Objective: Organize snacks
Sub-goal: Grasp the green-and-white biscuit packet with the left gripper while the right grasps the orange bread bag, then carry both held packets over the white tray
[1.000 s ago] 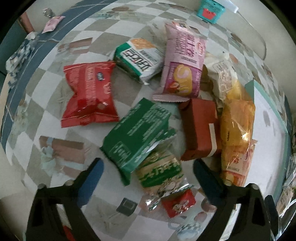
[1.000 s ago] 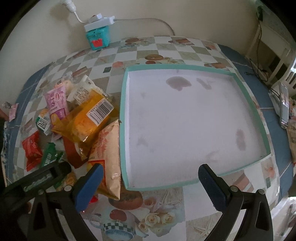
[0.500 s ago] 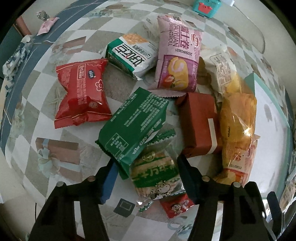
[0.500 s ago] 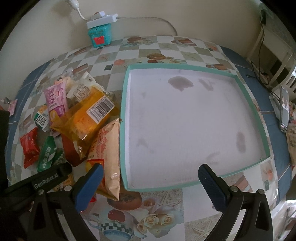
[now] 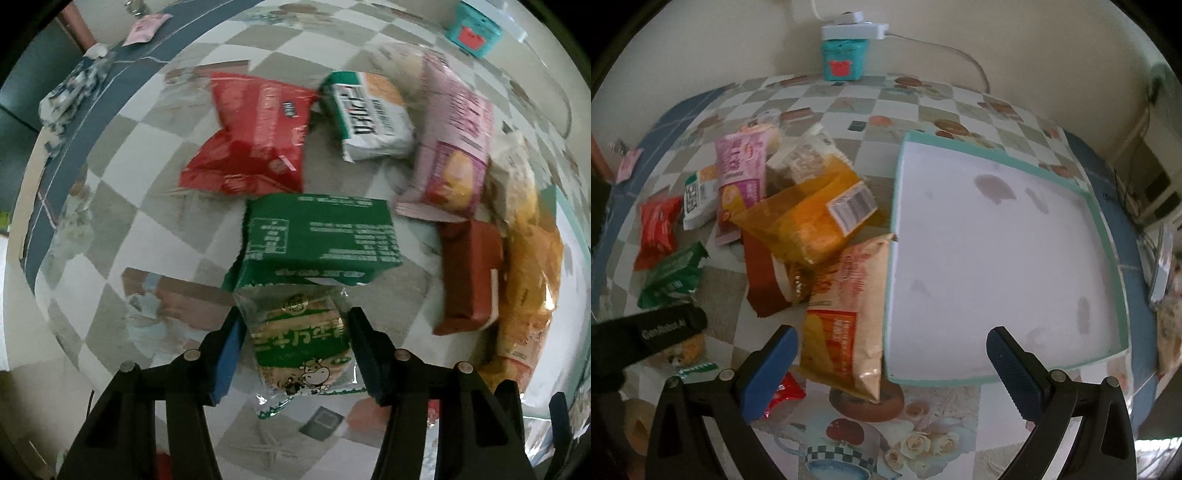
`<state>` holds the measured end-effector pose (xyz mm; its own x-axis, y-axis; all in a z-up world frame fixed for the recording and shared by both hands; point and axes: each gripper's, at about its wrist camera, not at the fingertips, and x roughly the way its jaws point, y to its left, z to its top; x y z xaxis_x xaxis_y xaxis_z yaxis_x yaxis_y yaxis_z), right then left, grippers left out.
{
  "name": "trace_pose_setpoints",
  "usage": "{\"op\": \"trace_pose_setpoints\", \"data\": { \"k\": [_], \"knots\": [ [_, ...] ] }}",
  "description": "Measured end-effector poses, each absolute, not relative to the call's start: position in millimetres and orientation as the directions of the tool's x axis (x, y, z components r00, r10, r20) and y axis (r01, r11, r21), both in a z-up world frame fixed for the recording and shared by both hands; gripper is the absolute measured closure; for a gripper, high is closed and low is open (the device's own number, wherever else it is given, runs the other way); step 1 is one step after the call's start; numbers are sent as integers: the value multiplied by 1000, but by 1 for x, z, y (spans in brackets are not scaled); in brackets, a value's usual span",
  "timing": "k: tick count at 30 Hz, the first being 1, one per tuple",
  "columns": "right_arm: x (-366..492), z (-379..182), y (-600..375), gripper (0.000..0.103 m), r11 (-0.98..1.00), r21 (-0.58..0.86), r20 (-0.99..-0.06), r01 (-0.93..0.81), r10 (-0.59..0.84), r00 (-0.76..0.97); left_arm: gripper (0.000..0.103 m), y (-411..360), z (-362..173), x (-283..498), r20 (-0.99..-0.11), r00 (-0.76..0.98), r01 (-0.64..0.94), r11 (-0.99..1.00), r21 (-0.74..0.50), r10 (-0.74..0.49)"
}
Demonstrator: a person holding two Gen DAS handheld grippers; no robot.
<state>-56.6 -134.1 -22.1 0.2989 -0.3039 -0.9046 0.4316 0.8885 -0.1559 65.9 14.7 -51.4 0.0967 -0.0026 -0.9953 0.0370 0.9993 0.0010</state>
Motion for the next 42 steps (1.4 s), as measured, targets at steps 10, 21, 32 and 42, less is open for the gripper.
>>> {"op": "trace_pose_setpoints", "data": {
  "k": [10, 21, 32, 42],
  "knots": [
    [-38, -37, -107, 17, 899, -296, -882, 323, -387, 268, 44, 11, -49, 67, -996, 94, 39, 999, 9, 5],
    [-40, -36, -109, 54, 908, -267, -890, 324, -361, 278, 46, 2, -64, 66, -995, 101, 65, 998, 9, 3],
    [-55, -19, -120, 57, 918, -122, -911, 378, -254, 324, 52, -4, -63, 55, -995, 88, 84, 995, -47, -54],
    [-72, -3, -129, 58, 910, -30, -911, 414, -195, 362, 52, 3, -53, 38, -990, 120, 77, 995, -63, -72]
  ]
}}
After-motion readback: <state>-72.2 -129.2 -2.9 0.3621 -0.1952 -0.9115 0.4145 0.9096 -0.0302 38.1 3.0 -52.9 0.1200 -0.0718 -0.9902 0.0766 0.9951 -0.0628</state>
